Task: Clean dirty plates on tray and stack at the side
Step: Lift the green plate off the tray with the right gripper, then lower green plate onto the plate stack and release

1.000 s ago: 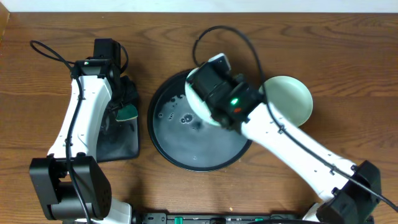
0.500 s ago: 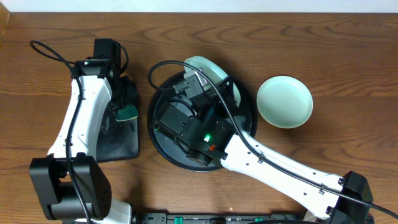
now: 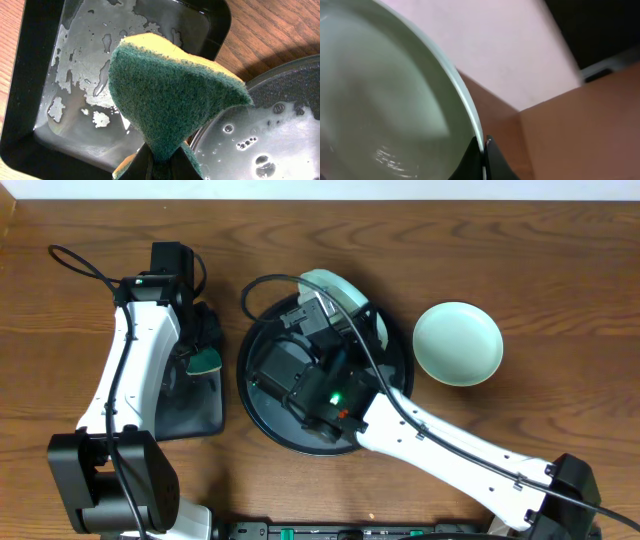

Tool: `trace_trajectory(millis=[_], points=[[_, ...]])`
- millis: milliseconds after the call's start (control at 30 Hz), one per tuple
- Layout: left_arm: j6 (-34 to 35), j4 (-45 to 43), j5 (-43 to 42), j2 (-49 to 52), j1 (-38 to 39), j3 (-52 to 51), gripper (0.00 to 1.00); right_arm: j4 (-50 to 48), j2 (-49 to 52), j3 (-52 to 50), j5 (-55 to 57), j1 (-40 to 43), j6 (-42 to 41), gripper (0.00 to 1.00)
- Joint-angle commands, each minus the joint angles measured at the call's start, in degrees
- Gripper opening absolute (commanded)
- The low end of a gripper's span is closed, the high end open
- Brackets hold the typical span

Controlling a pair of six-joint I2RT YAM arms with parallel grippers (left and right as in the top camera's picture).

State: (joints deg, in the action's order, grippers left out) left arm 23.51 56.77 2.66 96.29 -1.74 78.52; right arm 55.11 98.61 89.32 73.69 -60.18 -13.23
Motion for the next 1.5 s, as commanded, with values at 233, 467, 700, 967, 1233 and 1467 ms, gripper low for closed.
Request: trace_trajectory(millis=[233, 467, 700, 967, 1233, 1467], points=[[-2.23, -0.04, -0.33, -0.5, -0.22, 0.94, 0.07, 2.58, -1.25, 0.83, -39.93, 12.26, -6.64, 0.01], [-2.95, -0.02, -0.33, -4.5, -0.24, 1.01, 0.07, 2.58, -1.27, 0.85, -71.25, 26.34, -3.8, 0.01], [-4.04, 0.9, -0.33, -11.67, -0.24, 1.01, 0.07, 3.5, -1.27, 0.85, -87.6, 42.07, 1.42, 0.01], [-5.11, 3.21, -0.28, -12.79, -0.24, 0.46, 0.08, 7.67, -1.2, 0.2, -82.88, 58.69, 3.02, 0.01], [-5.97, 3.21, 1.55, -12.7, -0.24, 0.46, 0.07, 2.82, -0.98, -8.79, -76.81, 66.01, 2.69, 0.01], [-8.24, 3.19, 3.17, -11.91, -0.24, 0.46, 0.07, -4.24, -0.98, -15.87, -76.5, 68.94, 1.92, 0.02]])
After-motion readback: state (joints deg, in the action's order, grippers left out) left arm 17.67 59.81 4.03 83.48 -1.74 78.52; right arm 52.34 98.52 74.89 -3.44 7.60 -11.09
